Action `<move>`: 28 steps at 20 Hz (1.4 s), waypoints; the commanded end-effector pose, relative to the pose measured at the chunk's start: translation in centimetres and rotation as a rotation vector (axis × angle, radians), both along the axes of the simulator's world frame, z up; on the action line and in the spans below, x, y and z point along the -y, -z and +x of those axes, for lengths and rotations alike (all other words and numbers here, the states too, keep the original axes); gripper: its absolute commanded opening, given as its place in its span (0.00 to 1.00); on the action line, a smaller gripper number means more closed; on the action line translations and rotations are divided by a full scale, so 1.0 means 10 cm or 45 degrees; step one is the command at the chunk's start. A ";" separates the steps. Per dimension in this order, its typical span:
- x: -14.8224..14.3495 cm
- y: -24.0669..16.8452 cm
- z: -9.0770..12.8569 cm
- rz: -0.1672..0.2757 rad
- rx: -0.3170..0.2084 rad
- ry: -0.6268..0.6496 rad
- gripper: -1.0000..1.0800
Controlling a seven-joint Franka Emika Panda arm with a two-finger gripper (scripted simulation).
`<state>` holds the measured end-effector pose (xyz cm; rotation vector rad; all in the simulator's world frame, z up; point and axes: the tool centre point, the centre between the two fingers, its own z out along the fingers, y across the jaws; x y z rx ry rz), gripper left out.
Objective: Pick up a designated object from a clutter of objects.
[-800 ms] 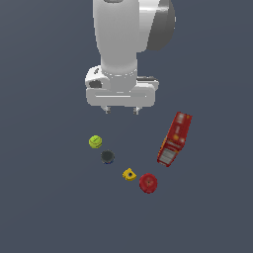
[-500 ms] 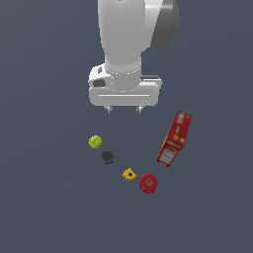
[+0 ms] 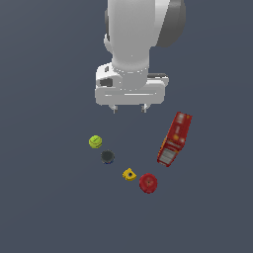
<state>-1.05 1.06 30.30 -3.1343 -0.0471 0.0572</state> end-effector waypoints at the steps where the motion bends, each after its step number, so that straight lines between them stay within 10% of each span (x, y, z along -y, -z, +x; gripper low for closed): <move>1: 0.04 0.06 0.01 0.002 0.000 0.017 0.96; 28: 1.55 1.93 -0.29 -0.007 0.039 0.645 0.96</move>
